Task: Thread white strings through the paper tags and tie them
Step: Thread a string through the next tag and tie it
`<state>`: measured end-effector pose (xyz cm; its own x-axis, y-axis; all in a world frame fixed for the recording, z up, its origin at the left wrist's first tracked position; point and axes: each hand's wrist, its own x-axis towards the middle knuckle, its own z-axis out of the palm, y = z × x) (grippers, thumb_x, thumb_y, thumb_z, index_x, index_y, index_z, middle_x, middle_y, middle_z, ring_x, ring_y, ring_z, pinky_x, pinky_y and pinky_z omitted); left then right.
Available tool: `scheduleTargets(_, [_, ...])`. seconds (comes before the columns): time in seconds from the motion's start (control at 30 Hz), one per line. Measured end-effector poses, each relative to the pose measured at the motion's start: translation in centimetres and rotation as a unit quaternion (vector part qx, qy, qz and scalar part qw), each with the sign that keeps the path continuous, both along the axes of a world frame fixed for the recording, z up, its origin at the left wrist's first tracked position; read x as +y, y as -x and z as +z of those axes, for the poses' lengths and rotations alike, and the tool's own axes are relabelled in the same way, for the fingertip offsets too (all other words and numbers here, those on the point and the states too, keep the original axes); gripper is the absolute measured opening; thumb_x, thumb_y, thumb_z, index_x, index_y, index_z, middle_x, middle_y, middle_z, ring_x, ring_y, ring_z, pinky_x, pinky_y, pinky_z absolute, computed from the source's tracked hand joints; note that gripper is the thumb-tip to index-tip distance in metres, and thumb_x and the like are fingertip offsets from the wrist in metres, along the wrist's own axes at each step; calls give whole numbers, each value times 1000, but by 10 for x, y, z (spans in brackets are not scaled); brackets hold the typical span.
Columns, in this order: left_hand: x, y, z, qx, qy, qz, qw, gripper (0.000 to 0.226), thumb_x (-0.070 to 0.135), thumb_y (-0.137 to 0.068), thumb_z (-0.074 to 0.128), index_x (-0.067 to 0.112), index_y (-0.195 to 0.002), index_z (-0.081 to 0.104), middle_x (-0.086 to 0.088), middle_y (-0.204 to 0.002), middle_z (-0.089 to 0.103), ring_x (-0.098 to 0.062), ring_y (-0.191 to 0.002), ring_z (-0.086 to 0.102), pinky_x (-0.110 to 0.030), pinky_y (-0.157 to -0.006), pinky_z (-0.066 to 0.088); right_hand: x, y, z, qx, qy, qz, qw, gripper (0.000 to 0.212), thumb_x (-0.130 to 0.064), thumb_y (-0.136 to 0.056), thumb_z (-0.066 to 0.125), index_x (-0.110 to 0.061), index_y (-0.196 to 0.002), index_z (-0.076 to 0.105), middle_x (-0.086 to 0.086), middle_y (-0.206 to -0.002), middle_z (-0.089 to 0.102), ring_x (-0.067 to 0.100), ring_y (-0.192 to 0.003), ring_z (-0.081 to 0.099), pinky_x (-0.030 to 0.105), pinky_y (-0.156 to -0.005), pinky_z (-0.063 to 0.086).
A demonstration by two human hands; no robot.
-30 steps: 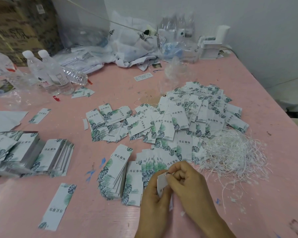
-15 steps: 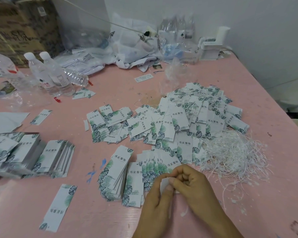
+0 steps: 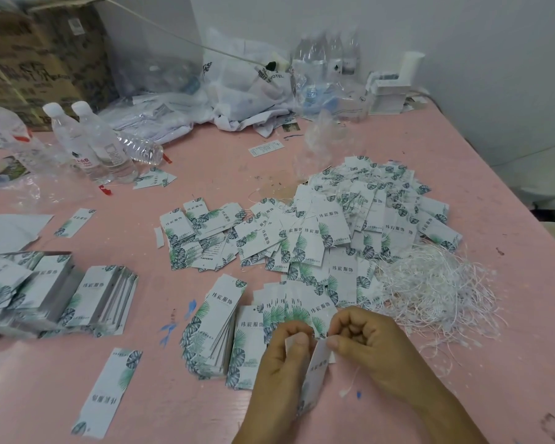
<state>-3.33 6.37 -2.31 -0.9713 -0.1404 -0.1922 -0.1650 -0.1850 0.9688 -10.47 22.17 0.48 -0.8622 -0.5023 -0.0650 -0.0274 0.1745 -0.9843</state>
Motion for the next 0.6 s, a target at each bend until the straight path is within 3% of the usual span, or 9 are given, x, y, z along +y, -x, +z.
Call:
scheduleTargets(0.2, [-2, 3, -3, -49, -111, -53, 991, 29, 44, -70, 78, 22, -88, 70, -9, -74, 63, -17, -65, 56, -25, -57, 43, -1, 4, 1, -4, -10, 28, 1000, 20, -4, -84, 72, -24, -80, 69, -7, -65, 59, 6, -62, 51, 17, -60, 44])
scheduleTargets(0.4, [-9, 5, -2, -10, -69, -58, 996, 25, 43, -79, 71, 19, -87, 66, -3, -70, 60, -14, -66, 53, -22, -59, 42, -3, 4, 0, -28, 1, 47, 999, 8, -17, -79, 74, -23, -82, 70, -6, -63, 60, 4, -59, 53, 15, -59, 44])
scheduleTargets(0.5, [-9, 6, -3, 2, -49, -19, 999, 28, 44, -84, 66, 17, -88, 61, -6, -73, 59, -16, -66, 53, -23, -59, 41, -3, 4, -7, -54, -1, 21, 998, 13, -18, -82, 72, -28, -90, 69, -4, -64, 62, 12, -59, 53, 20, -60, 45])
scheduleTargets(0.6, [-9, 10, -6, -12, -93, 79, 993, 16, 32, -86, 68, 19, -85, 60, -15, -88, 67, -24, -73, 60, -35, -67, 45, 3, 3, -17, -149, 24, -63, 987, 13, -13, -90, 66, -25, -91, 70, 2, -63, 60, 17, -47, 40, 22, -44, 35])
